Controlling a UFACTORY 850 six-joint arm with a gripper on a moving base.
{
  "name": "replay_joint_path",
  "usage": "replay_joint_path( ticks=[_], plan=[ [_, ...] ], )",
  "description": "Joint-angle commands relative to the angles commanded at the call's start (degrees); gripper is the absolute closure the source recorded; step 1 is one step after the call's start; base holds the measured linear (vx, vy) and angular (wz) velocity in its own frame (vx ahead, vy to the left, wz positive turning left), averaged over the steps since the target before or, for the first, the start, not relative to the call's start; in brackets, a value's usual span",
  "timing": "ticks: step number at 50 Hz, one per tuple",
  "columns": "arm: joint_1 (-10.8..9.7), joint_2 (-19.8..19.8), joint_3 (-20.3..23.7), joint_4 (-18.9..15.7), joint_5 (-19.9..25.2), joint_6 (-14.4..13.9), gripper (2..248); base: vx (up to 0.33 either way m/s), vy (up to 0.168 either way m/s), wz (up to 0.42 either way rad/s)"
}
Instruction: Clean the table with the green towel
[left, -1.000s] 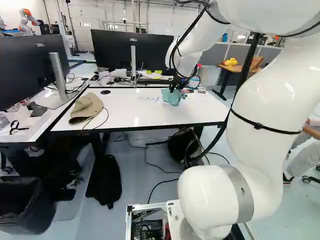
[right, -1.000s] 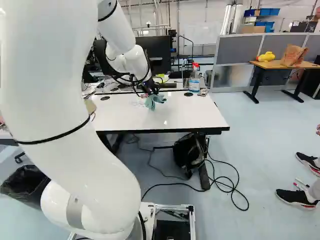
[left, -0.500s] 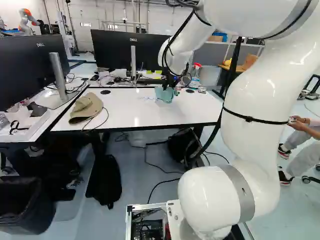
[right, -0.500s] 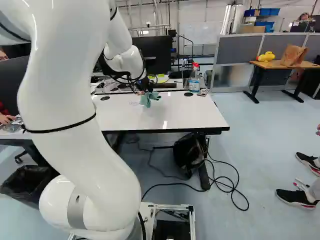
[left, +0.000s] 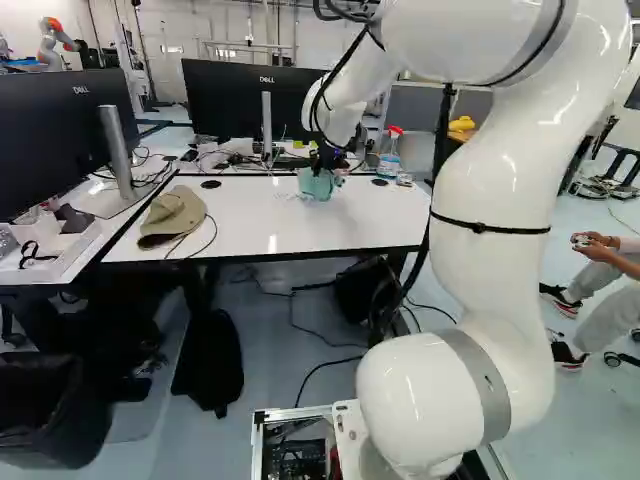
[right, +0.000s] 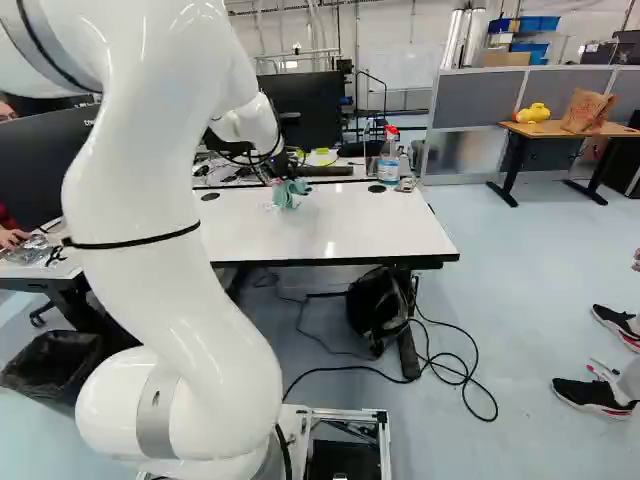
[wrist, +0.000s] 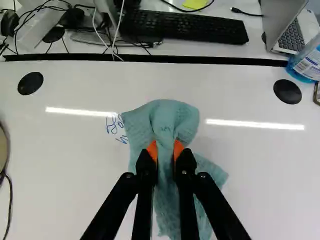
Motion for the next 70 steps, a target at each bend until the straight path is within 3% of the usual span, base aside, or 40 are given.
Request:
replay_joint_path(
  ticks=[39, 70],
  plan=[
    [0.8, -1.1, -1.2, 0.0, 0.0, 0.0, 197, 0.000, 0.000, 0.000],
    [0.8, -5.0, -1.7, 0.0, 0.0, 0.0, 197, 0.000, 0.000, 0.000]
  ],
)
